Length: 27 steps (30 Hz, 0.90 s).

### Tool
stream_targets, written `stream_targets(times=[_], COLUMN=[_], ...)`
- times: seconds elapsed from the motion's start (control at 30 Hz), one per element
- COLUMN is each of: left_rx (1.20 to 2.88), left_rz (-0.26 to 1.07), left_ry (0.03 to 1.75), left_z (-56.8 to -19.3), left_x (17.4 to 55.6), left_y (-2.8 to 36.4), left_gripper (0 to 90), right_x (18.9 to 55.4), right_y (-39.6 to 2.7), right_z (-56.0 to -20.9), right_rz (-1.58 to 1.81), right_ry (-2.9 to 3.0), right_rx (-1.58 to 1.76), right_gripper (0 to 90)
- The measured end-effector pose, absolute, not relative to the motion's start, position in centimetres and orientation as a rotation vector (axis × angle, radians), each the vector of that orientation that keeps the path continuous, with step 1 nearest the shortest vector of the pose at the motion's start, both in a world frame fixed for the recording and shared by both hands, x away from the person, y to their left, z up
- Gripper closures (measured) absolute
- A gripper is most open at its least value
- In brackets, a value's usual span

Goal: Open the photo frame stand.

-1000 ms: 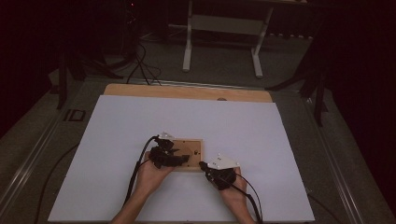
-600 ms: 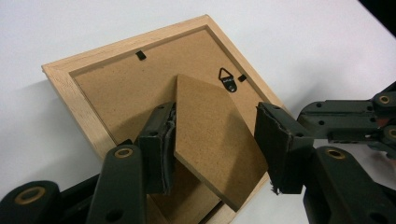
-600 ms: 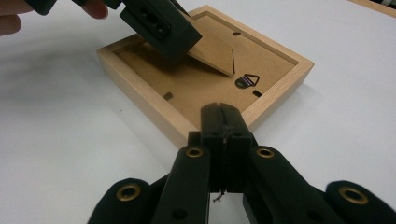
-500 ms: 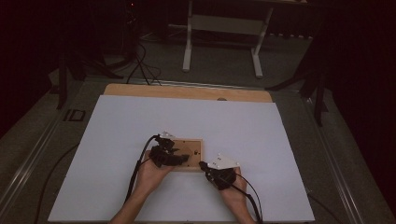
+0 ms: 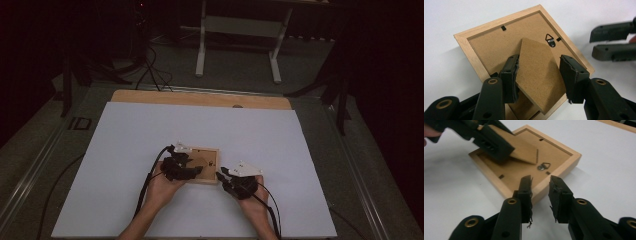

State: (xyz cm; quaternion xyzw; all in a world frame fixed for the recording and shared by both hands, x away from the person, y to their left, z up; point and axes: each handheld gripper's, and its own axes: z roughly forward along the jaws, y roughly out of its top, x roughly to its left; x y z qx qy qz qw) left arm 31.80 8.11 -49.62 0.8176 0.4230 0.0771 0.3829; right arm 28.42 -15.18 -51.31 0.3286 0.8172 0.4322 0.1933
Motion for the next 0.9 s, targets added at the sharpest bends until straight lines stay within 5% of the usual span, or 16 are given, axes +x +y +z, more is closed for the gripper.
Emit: stream_targets(times=[0.9], left_rx=[2.069], left_rz=[0.400], left_ry=[0.921], left_z=[-50.1], left_x=[28.6], left_y=[8.8], left_gripper=[52.5], right_x=[30.7], right_y=[-15.7], right_z=[-49.8], right_rz=[1.240], right_ry=[2.364], right_rx=[0.970], right_gripper=[54.2])
